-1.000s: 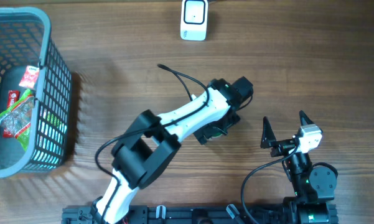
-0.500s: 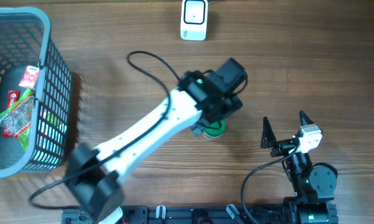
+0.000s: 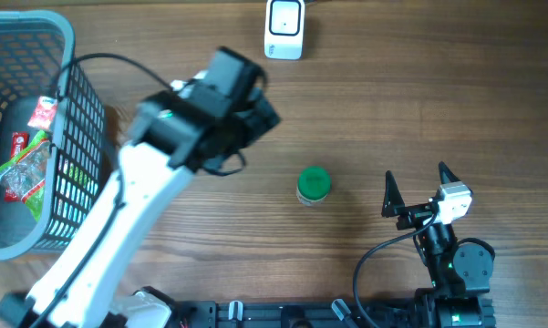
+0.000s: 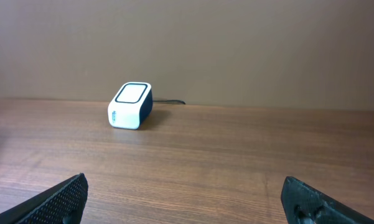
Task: Scan the item barcode
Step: 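Return the left gripper to the basket and grasp the green snack bag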
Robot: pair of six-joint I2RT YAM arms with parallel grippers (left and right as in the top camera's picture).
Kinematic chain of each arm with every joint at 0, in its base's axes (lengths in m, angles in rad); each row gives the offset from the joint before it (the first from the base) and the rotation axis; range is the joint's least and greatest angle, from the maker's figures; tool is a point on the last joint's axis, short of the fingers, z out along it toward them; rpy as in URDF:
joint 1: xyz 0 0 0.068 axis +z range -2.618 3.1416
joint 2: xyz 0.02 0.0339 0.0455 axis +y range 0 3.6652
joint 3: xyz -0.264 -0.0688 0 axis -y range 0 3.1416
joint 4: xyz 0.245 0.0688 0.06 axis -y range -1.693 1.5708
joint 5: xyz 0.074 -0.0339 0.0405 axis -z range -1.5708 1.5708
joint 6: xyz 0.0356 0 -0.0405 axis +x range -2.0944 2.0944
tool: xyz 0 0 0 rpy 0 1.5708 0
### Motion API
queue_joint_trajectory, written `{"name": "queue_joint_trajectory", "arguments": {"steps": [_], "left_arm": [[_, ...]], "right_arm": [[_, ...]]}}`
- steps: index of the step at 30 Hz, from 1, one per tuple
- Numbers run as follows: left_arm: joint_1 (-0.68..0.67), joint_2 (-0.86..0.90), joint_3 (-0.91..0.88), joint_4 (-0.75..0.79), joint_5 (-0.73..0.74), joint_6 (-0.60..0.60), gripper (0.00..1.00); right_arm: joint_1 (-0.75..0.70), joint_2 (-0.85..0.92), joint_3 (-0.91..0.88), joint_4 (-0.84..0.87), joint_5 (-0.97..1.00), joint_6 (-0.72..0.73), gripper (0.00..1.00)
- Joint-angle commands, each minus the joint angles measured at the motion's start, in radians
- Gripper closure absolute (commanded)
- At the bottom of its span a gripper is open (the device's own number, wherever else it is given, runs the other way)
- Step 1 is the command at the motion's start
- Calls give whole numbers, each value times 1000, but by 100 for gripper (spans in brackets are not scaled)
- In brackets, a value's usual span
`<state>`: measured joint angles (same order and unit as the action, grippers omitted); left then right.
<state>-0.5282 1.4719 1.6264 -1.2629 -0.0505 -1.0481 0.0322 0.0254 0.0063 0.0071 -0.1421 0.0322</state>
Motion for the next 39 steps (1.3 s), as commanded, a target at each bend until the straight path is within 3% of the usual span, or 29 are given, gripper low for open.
{"name": "queue_joint_trajectory", "arguments": {"steps": [1, 8, 11, 17, 26, 32, 39], "left_arm": [[72, -87, 5, -26, -113, 116, 0], [258, -190, 52, -28, -416, 212, 0], [382, -203, 111, -18, -472, 245, 0], [681, -204, 175, 22, -461, 259, 0], [1014, -124, 175, 35, -256, 256, 0], [1133, 66, 175, 2, -146, 256, 0], [1150, 352, 173, -84, -133, 256, 0]], "right_arm": [[5, 4, -1, 4, -13, 13, 0], [5, 4, -1, 4, -13, 13, 0], [5, 4, -1, 4, -13, 13, 0], [5, 4, -1, 4, -13, 13, 0], [5, 4, -1, 4, -13, 13, 0], [5, 4, -1, 3, -13, 12, 0], [5, 4, -1, 4, -13, 13, 0]]}}
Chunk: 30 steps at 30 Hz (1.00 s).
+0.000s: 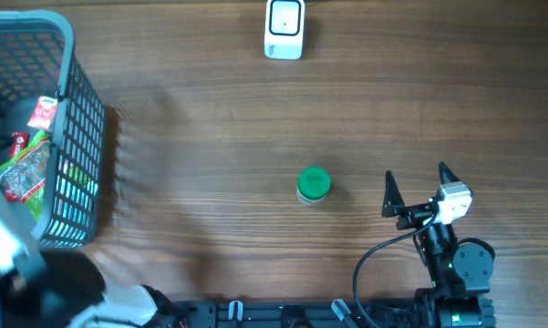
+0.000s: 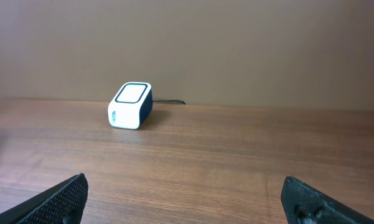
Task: Scan the item barcode
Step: 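Return the left gripper to the basket and grasp the green snack bag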
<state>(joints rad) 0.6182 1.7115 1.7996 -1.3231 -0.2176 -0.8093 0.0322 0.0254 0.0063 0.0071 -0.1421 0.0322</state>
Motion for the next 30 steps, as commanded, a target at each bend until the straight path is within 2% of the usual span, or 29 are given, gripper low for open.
{"name": "queue_joint_trajectory", "arguments": {"steps": [1, 8, 12, 25, 26, 28, 29, 30], "left_arm": [[4, 148, 0, -31, 34, 16, 0], [31, 317, 0, -50, 26, 17, 0], [55, 347, -20, -42, -49, 18, 0], [63, 348, -344, 266, -37, 73, 1], [63, 348, -357, 277, -37, 73, 6], [63, 348, -382, 290, -37, 73, 34], [63, 348, -388, 292, -37, 73, 54], [63, 348, -393, 291, -37, 72, 81]], "right_arm": [[5, 4, -1, 4, -13, 13, 0], [5, 4, -1, 4, -13, 13, 1], [5, 4, -1, 4, -13, 13, 0], [5, 4, -1, 4, -13, 13, 0], [5, 4, -1, 4, -13, 13, 0], [5, 4, -1, 4, -13, 13, 0], [5, 4, -1, 4, -13, 13, 0], [5, 4, -1, 4, -13, 13, 0]]}}
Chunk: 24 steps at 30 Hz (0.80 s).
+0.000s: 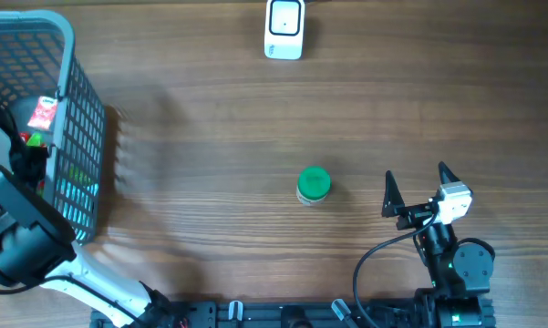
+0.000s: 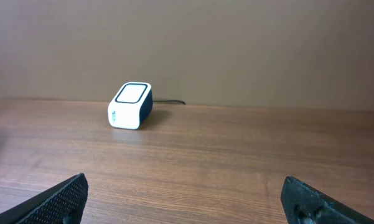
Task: Scan the item barcode
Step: 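Return the left gripper to the basket and grasp the green snack bag, then lift the green snack bag and place it left of the jar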
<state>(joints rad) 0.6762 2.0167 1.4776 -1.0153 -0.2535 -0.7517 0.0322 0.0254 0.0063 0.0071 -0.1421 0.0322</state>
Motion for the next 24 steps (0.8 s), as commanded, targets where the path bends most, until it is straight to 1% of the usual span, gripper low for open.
{"name": "queue_joint_trajectory", "arguments": {"steps": [1, 7, 10, 13, 17, 19, 21, 24], "left_arm": [[5, 43, -71, -21, -1, 14, 96], [6, 37, -68, -45, -1, 13, 96], [6, 17, -24, -92, 7, 11, 96], [6, -20, 87, -181, 10, 11, 96], [6, -97, 301, -325, 10, 11, 96], [6, -139, 389, -373, 24, 11, 96], [6, -189, 448, -390, 46, 11, 96], [6, -287, 468, -383, 89, -7, 96]], "right_arm": [[5, 4, -1, 4, -13, 13, 0], [5, 4, -1, 4, -13, 13, 0], [5, 4, -1, 4, -13, 13, 0], [5, 4, -1, 4, -13, 13, 0], [5, 4, -1, 4, -13, 13, 0], [5, 4, -1, 4, -13, 13, 0], [5, 4, -1, 3, -13, 13, 0], [5, 4, -1, 4, -13, 13, 0]]}}
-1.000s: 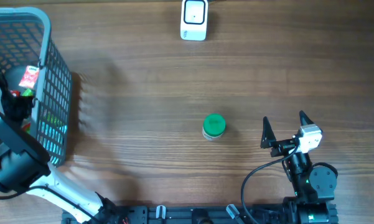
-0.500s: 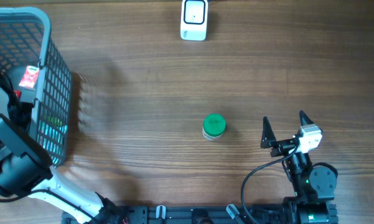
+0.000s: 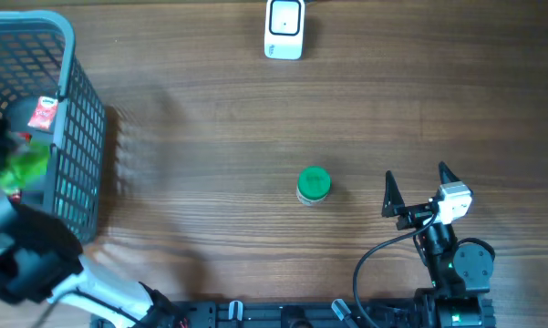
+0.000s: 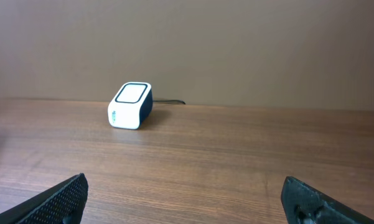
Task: Scan the item barcode
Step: 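Lift the green snack bag and place it left of the jar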
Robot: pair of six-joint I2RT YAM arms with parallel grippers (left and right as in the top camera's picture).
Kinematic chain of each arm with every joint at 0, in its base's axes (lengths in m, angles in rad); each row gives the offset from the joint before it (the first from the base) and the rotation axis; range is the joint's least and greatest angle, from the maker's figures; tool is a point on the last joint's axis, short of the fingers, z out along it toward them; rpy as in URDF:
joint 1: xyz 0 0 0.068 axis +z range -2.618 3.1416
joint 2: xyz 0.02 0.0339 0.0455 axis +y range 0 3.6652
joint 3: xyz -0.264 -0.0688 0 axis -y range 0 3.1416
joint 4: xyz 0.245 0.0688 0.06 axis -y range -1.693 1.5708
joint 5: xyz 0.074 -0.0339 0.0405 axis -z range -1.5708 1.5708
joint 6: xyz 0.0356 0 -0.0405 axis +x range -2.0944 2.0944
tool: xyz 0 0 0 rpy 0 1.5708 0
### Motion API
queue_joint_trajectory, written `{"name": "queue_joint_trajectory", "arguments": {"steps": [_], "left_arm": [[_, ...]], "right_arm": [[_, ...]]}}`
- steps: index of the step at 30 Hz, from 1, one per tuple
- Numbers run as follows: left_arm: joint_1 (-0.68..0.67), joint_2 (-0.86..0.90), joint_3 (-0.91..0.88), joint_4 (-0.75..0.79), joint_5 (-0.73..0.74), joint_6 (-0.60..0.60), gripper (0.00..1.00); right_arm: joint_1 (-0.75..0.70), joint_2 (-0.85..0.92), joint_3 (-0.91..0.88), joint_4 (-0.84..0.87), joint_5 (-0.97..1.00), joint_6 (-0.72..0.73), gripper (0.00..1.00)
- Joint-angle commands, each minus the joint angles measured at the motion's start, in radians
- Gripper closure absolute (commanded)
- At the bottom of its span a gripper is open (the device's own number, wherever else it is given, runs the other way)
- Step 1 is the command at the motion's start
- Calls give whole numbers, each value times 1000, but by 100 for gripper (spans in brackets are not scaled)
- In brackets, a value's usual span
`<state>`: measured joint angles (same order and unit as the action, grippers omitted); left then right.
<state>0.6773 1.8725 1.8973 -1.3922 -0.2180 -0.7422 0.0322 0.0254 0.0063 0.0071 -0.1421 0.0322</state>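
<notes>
The white scanner (image 3: 284,29) sits at the table's far edge and also shows in the right wrist view as the scanner (image 4: 130,105), window up. A green-capped bottle (image 3: 314,185) stands mid-table. My left arm (image 3: 23,251) reaches from the lower left into the grey basket (image 3: 68,55). Its gripper (image 3: 7,155) is blurred beside a green packet (image 3: 27,166), so the jaws cannot be read. My right gripper (image 3: 418,187) rests wide open to the right of the bottle with nothing between its fingers (image 4: 62,199).
The basket stands at the left edge and also holds a red-and-white packet (image 3: 43,111) by its right wall. The right arm's base and cable (image 3: 374,255) lie at the table's near edge. The scanner's cord runs off behind it.
The left arm has shifted a little lower and further left at the basket. The green packet inside now shows as a blur. Bottle, scanner and right gripper have not moved.
The left arm first hung over the table left of the middle, with the bottle standing alone. Then it was at the far left edge, mostly out of view. After that it reached into the basket, where it remains. The right arm stayed still throughout.
</notes>
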Motion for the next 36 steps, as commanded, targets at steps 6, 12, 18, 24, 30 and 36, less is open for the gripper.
{"name": "queue_joint_trajectory", "arguments": {"steps": [6, 12, 18, 24, 30, 36], "left_arm": [[-3, -286, 49, -9, 172, -51, 96], [-73, -378, 49, -27, 201, -47, 96], [-153, -422, 49, -15, 199, -51, 96], [-201, -448, 49, -16, 204, -51, 96], [-416, -473, 45, -51, 333, -51, 96], [-859, -432, -135, -17, 207, -155, 96]], "right_arm": [[5, 4, -1, 3, -13, 13, 0], [5, 4, -1, 4, -13, 13, 0], [5, 4, -1, 4, -13, 13, 0], [5, 4, -1, 4, -13, 13, 0], [5, 4, -1, 4, -13, 13, 0], [5, 4, -1, 4, -13, 13, 0]]}}
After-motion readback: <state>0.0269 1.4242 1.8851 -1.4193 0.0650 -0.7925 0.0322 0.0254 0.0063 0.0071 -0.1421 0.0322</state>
